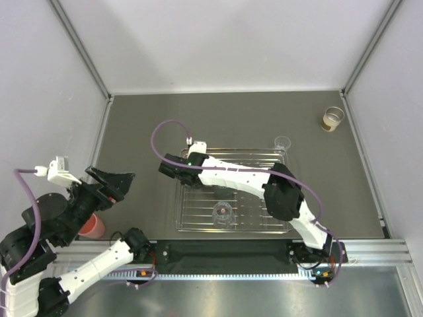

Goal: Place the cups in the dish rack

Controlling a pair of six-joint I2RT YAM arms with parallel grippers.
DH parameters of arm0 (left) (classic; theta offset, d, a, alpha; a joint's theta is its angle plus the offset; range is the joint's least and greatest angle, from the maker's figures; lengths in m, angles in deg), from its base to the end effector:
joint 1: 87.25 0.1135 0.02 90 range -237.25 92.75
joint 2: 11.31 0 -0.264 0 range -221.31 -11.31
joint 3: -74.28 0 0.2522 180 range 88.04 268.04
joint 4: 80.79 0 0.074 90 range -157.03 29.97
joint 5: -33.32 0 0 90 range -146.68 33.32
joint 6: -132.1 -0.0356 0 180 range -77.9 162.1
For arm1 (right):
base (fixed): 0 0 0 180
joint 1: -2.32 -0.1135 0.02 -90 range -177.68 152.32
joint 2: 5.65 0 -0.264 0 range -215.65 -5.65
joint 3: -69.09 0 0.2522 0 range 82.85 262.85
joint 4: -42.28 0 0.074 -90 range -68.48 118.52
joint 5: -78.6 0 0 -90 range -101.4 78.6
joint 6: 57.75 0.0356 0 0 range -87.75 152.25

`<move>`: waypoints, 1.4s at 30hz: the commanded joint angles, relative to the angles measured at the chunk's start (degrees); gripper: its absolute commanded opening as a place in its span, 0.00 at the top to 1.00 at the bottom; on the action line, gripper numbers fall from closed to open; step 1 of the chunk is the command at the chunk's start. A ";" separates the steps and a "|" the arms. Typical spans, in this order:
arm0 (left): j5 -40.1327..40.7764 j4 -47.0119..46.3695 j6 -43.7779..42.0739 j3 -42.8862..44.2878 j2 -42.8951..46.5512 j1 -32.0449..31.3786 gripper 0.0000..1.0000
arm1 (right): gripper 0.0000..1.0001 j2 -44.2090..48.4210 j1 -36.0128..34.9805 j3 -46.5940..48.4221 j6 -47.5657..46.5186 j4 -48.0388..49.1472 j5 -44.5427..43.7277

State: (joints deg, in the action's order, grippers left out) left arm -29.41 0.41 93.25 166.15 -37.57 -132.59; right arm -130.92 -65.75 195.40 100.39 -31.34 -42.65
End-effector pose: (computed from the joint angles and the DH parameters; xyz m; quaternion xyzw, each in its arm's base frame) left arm 0.0040 0.0192 0.4316 -0.1816 0.7658 -0.3133 0.5314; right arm 0.1874 0.4160 0.2340 0.0414 0.9519 0.0360 0.3014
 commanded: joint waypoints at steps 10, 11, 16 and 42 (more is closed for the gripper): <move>2.17 3.31 2.10 0.64 1.74 -0.19 0.08 | 1.00 0.47 -1.45 -3.48 2.78 4.23 -4.78; 2.35 3.75 2.28 1.17 1.65 -0.19 0.08 | 1.00 0.73 -1.54 -3.48 3.14 3.35 -5.31; 3.14 5.16 3.86 2.14 1.56 -0.19 0.09 | 1.00 4.68 -1.01 -7.68 4.90 3.24 -7.52; 9.29 14.46 10.87 3.37 -2.48 -0.19 0.12 | 0.04 5.91 -1.10 -4.27 -7.31 8.97 4.96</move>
State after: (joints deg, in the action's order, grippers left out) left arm -23.25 9.57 100.27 168.03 -38.56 -132.63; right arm -129.26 -66.21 188.04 95.25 -24.41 -41.40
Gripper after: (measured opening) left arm 0.881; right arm 0.908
